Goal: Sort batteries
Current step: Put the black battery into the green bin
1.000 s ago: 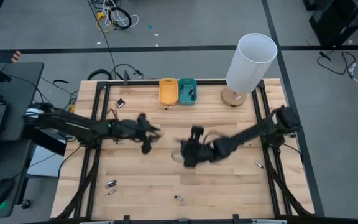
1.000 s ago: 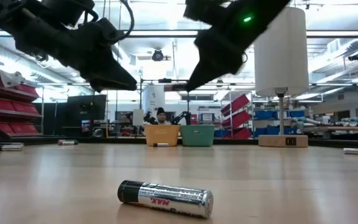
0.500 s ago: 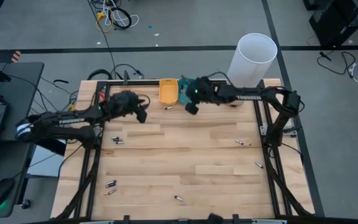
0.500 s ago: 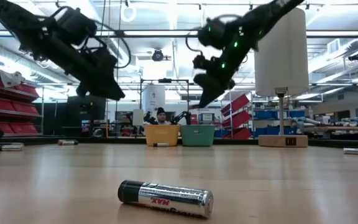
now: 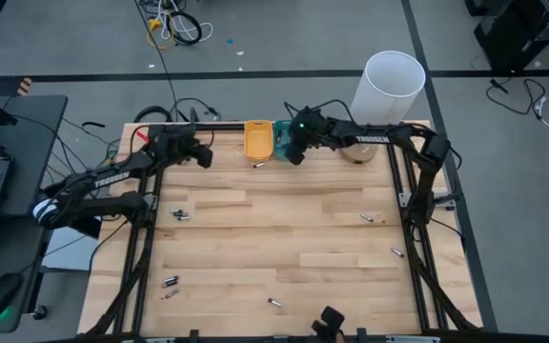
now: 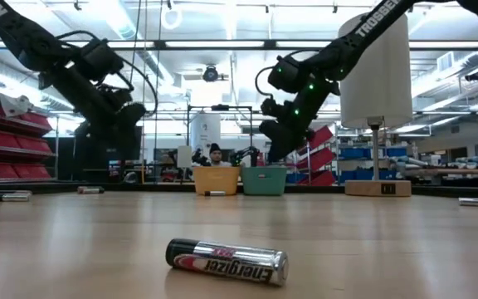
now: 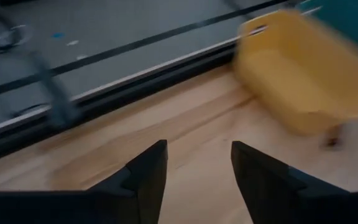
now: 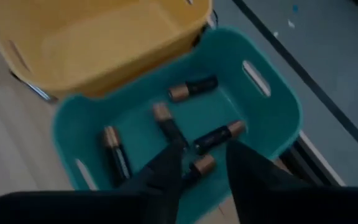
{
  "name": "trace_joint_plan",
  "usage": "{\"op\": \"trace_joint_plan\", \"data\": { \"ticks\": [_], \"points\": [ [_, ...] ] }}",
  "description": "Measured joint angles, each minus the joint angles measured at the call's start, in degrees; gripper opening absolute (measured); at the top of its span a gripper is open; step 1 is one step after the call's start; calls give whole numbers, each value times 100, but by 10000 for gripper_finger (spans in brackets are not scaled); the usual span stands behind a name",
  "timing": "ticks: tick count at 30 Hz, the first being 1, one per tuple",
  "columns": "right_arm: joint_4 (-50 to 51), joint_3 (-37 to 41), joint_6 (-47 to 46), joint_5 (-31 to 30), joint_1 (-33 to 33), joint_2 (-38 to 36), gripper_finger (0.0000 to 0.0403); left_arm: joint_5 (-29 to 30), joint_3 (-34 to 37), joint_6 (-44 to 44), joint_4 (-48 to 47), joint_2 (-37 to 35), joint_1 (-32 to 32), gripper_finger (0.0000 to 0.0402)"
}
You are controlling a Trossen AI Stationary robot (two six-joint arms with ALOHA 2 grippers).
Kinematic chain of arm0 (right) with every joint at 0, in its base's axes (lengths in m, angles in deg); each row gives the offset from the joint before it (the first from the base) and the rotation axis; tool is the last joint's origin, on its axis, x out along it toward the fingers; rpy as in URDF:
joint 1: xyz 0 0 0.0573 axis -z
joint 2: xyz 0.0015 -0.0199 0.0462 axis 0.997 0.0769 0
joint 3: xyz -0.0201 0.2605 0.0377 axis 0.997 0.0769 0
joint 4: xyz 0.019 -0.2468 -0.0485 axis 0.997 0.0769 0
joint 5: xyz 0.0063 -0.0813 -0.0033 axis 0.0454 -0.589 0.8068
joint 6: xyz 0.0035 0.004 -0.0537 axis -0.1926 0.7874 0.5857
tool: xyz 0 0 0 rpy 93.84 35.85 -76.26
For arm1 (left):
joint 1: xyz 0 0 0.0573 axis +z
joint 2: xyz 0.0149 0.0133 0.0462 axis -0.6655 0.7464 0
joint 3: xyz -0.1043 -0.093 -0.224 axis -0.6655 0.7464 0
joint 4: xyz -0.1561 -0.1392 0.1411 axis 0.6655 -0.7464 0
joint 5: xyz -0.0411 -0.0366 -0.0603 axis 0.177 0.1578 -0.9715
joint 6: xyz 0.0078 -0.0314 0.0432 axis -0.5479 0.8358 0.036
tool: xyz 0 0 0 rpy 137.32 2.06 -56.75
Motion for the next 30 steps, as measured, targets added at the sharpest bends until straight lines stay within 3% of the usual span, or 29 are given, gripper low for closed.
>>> {"op": "trace_joint_plan", "data": {
  "ticks": [3, 7, 14, 22, 30],
  "points": [
    [-121, 0, -19, 2, -29, -101, 147, 392, -1, 255, -278, 121, 96, 217],
    [-118, 0, -17, 115, -45, -306, 175, 460, -2, 564, -478, 414, 270, 228],
    [-192, 0, 218, 764, -83, -592, 180, 935, -115, 1126, -754, 901, 370, 215],
    [-302, 0, 664, 1271, 5, -629, 179, 1076, -770, 1180, -1954, 1421, 362, 212],
    [-314, 0, 873, 1701, 165, -629, 178, 1171, -1986, 659, -3621, 2231, 361, 212]
  ]
}}
